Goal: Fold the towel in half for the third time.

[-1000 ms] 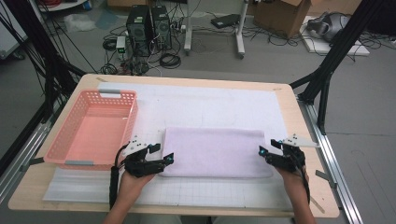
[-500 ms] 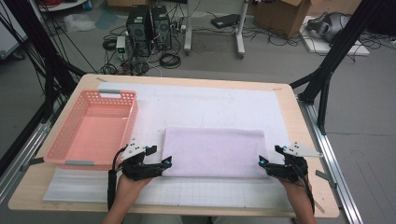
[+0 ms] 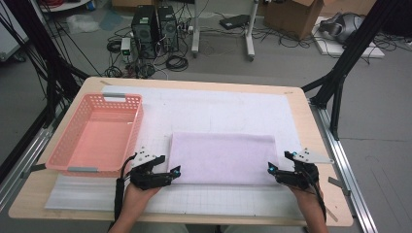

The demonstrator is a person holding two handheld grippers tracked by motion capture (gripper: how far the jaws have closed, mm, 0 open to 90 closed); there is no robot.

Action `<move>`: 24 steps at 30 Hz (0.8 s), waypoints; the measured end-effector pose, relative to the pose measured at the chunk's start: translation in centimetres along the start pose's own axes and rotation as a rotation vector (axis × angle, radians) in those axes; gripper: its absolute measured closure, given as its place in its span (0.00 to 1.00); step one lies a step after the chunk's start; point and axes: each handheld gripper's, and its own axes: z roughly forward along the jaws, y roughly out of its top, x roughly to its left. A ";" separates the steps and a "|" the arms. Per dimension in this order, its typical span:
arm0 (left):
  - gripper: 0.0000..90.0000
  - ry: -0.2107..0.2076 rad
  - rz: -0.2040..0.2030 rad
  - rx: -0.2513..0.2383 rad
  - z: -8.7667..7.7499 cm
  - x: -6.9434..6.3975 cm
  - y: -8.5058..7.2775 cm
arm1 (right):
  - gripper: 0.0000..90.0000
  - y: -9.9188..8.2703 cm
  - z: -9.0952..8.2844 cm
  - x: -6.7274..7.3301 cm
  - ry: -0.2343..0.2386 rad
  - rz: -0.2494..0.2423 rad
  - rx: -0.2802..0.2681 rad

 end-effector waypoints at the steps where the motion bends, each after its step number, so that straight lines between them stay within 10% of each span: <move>1: 0.27 0.005 -0.001 0.004 0.0 -0.1 0.0 | 0.23 0.0 0.0 0.0 0.002 -0.004 0.000; 24: 0.35 0.067 -0.013 0.142 -0.2 -0.1 -1.0 | 0.23 0.3 0.5 1.2 0.060 -0.013 -0.006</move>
